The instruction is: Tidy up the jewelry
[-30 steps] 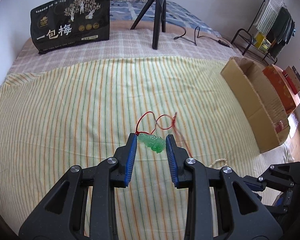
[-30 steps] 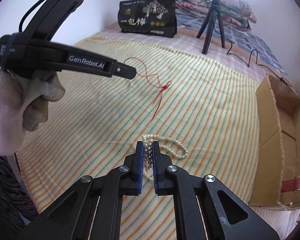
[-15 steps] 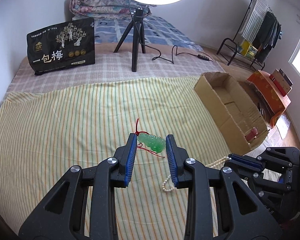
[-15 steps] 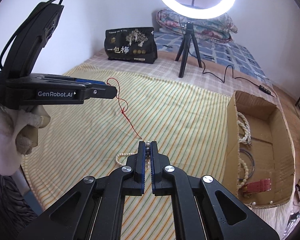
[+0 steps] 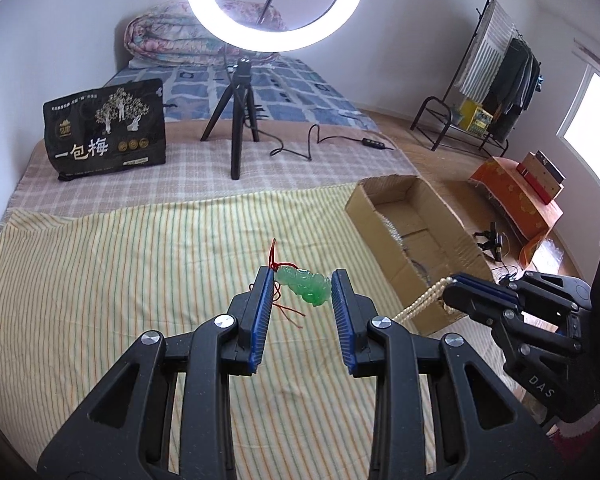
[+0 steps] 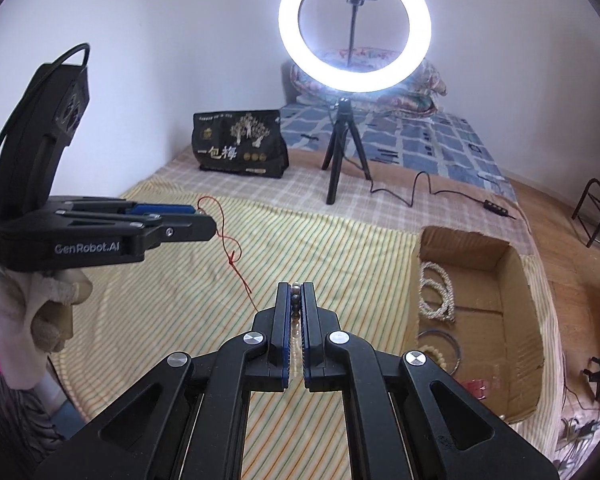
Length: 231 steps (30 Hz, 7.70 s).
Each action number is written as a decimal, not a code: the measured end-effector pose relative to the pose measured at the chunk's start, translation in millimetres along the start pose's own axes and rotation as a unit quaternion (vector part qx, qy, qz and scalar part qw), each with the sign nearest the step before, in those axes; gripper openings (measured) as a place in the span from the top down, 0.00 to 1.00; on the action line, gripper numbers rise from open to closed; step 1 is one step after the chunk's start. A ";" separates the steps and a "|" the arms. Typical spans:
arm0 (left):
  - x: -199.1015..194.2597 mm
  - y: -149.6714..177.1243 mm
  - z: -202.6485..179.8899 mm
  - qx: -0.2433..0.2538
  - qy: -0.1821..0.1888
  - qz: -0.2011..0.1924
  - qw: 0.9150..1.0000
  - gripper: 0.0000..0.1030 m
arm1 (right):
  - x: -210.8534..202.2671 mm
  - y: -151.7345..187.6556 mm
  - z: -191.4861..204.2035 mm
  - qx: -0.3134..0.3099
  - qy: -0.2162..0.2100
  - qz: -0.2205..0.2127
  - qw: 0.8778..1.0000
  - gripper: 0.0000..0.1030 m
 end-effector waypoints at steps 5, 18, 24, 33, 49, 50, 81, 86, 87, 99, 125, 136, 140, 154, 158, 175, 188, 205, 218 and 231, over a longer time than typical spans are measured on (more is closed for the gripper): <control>-4.4 -10.0 -21.9 0.009 0.014 -0.010 1.000 0.72 | -15.8 -14.3 -23.2 0.018 0.015 -0.022 0.999 0.97; 12.0 -33.5 -87.5 0.028 0.054 -0.020 0.998 0.72 | -49.2 -38.5 -100.6 0.079 0.066 -0.071 0.992 0.97; 26.5 -37.3 -118.1 0.044 0.067 -0.019 0.997 0.72 | -48.3 -39.5 -130.1 0.093 0.086 -0.076 0.989 0.97; 55.3 -45.4 -154.9 0.052 0.085 -0.012 0.995 0.72 | -34.9 -34.2 -165.6 0.101 0.106 -0.069 0.987 0.97; 110.4 -45.3 -193.4 0.063 0.091 0.004 0.994 0.72 | 5.5 -31.3 -219.9 0.127 0.100 -0.054 0.985 0.97; 113.3 -44.6 -195.4 0.065 0.090 0.005 0.994 0.72 | 8.6 -30.6 -222.5 0.127 0.100 -0.051 0.986 0.97; 138.9 -22.7 -211.7 0.112 0.068 0.024 0.991 0.71 | 39.2 -9.8 -247.9 0.152 0.098 -0.012 0.984 0.70; 131.0 -21.8 -214.6 0.122 0.066 0.020 0.990 0.67 | 32.6 -13.9 -246.3 0.144 0.111 -0.015 0.983 0.59; 129.0 -22.0 -214.5 0.122 0.066 0.019 0.990 0.62 | 30.7 -14.8 -246.3 0.143 0.115 -0.016 0.983 0.57; 84.1 -30.5 -203.5 0.124 0.057 -0.011 0.991 0.53 | -10.4 -33.2 -233.5 0.130 0.157 -0.040 0.978 0.34; -54.5 -33.9 -152.5 0.136 0.019 -0.122 0.983 0.10 | -125.5 -45.0 -149.8 0.088 0.255 -0.096 0.958 0.21; -89.7 -24.7 -135.1 0.145 -0.023 -0.162 0.976 0.00 | -153.2 -36.5 -117.7 0.087 0.265 -0.140 0.950 0.20; -87.6 -18.9 -130.0 0.150 -0.034 -0.151 0.976 0.00 | -151.8 -30.7 -111.8 0.083 0.270 -0.143 0.949 0.19; -84.2 -10.3 -119.6 0.151 -0.051 -0.140 0.977 0.00 | -142.9 -18.8 -114.8 0.087 0.279 -0.134 0.947 0.19; -84.4 -10.0 -119.8 0.150 -0.051 -0.140 0.977 0.00 | -143.7 -19.0 -115.1 0.087 0.279 -0.134 0.947 0.19; -85.2 -9.4 -120.1 0.150 -0.051 -0.141 0.977 0.00 | -144.8 -17.7 -113.9 0.086 0.279 -0.133 0.947 0.19; -85.1 -8.0 -120.8 0.152 -0.049 -0.140 0.977 0.00 | -144.4 -17.4 -111.5 0.079 0.277 -0.131 0.948 0.19; -83.1 -3.5 -123.7 0.148 -0.048 -0.133 0.979 0.00 | -145.4 -15.7 -113.5 0.077 0.278 -0.126 0.949 0.19; -83.6 -3.7 -121.2 0.144 -0.053 -0.138 0.979 0.00 | -143.1 -13.8 -114.0 0.068 0.278 -0.121 0.950 0.19; -83.6 -5.6 -122.6 0.148 -0.056 -0.136 0.978 0.00 | -141.9 -12.0 -115.9 0.070 0.279 -0.117 0.951 0.19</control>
Point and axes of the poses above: each gripper's, at about its wrist camera, not at the fingertips, and x roughly the way its jaws point, z to its left, y to its underside, the point moved 9 cm from there along x, roughly the way its jaws point, and after that the axes turned 2 degrees about -z, right-handed, at the moved point
